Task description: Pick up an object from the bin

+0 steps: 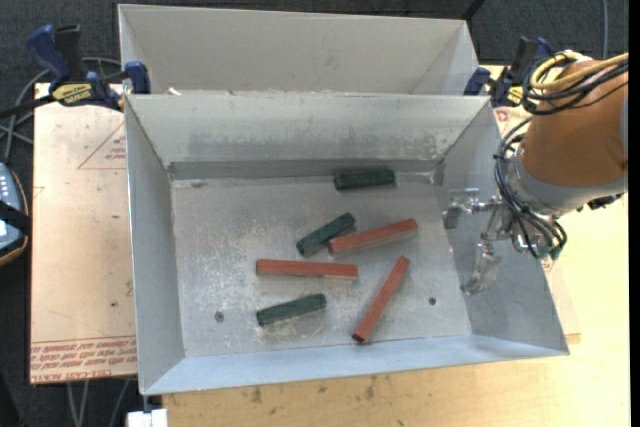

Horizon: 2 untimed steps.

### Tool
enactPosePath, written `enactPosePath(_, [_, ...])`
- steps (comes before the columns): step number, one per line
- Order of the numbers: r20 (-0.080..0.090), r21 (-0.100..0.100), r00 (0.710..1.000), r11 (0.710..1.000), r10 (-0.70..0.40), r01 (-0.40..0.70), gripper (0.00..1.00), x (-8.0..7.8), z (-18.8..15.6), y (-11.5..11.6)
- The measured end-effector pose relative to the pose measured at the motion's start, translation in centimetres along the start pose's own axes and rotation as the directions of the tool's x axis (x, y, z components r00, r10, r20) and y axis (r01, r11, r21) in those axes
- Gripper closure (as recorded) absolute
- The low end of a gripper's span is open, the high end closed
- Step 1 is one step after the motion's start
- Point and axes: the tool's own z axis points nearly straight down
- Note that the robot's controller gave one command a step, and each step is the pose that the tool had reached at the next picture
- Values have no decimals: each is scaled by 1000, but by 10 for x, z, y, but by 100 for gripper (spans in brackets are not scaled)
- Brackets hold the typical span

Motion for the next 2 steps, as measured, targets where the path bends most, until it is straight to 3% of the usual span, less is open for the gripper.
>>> enactPosePath(1, [3, -2, 1000, 1000, -16, 16, 0, -30, 87, 39])
enactPosePath(2, [12, 6, 879, 879, -476, 476, 0, -7, 94, 83])
